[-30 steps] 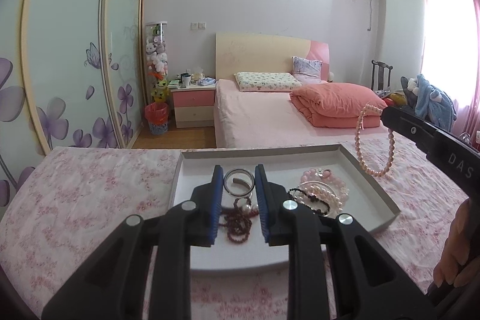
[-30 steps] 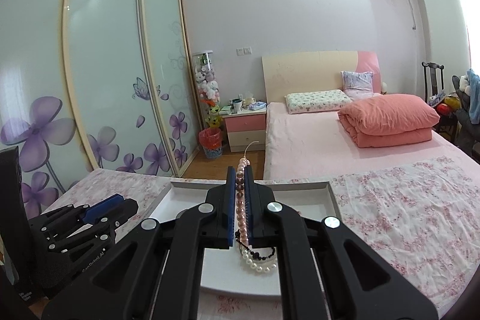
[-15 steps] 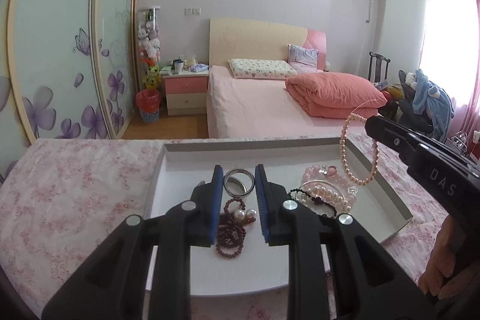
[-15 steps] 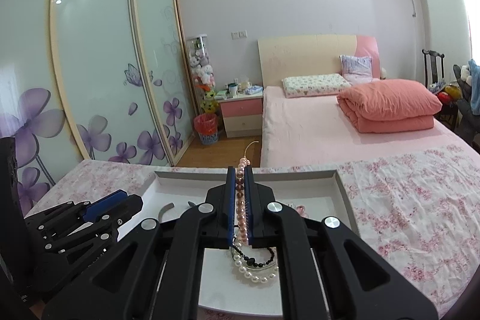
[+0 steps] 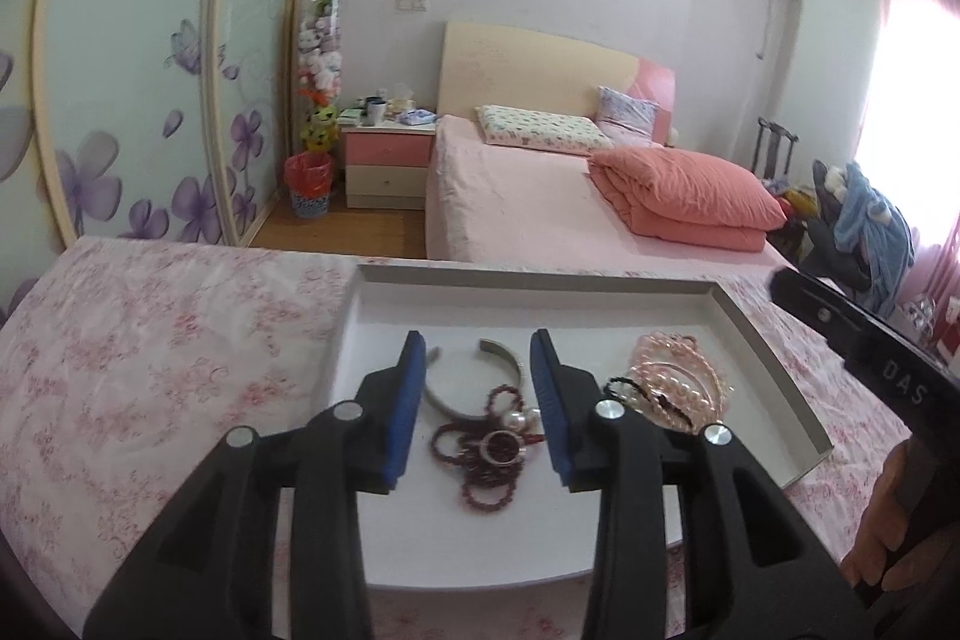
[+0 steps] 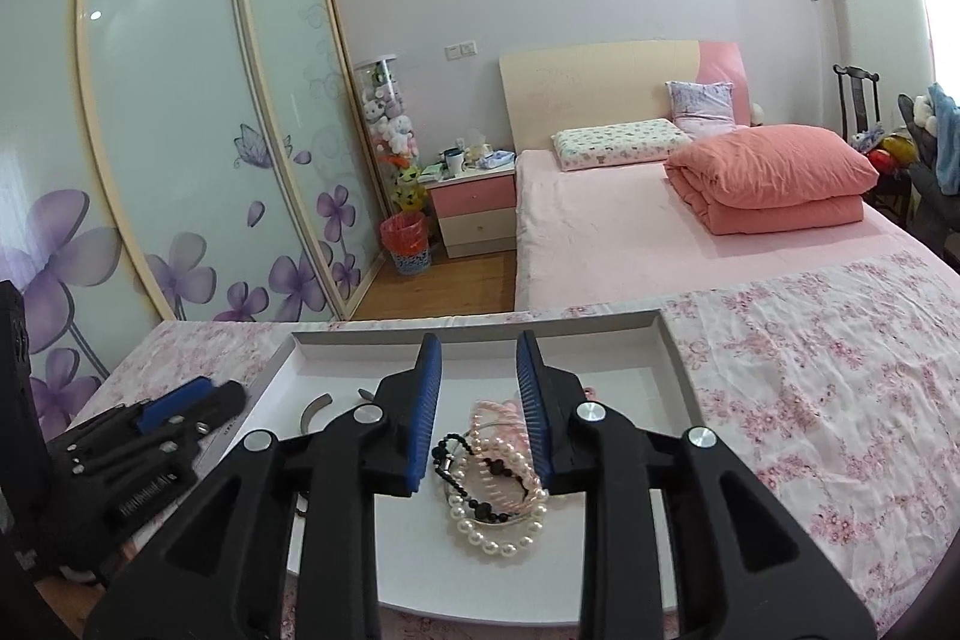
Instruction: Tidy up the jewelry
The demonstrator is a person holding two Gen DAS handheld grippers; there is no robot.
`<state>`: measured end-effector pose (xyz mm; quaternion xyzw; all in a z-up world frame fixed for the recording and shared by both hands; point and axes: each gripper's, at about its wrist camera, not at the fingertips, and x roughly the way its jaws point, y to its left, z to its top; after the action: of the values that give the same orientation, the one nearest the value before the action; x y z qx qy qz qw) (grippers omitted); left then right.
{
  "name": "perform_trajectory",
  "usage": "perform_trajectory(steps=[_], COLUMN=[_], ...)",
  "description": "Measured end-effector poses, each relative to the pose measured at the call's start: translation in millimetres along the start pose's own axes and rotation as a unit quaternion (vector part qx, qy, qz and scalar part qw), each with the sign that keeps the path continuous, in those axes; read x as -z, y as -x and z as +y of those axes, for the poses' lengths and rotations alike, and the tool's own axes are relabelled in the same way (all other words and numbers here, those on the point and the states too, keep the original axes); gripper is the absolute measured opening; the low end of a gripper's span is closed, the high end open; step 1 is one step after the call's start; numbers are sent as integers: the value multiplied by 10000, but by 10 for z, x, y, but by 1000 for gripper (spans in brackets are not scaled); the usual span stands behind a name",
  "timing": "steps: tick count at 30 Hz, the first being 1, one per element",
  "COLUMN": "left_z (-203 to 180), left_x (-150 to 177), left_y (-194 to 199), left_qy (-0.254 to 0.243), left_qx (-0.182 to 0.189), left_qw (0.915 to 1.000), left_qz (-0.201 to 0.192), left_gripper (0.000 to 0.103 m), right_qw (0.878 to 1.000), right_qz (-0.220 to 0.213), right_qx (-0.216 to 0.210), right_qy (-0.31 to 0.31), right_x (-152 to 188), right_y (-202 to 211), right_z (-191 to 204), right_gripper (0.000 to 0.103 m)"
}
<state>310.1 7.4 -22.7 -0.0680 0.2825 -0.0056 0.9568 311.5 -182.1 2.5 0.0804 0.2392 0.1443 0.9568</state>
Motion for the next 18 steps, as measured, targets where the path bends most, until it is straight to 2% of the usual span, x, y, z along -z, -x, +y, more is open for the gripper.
perform_trajectory(steps=[4,11,18], left_z=[107,129,155], left_x=[-18,58,179], left_y=[92,358,756], left_qy=[100,122,65], left_qx=[-97,-131,-24], left_qw=[9999,9998,9999], left_qz=[-28,-70,-151], left_gripper=[43,53,73], right_qw=[10000,9999,9999], right_qz=[23,29,40], right_qx=[37,29,-26], right_qy=[-13,98,106], right_x=[4,59,198], right_y=[41,228,587], right_z=[12,100,178], right_gripper=[28,48,68])
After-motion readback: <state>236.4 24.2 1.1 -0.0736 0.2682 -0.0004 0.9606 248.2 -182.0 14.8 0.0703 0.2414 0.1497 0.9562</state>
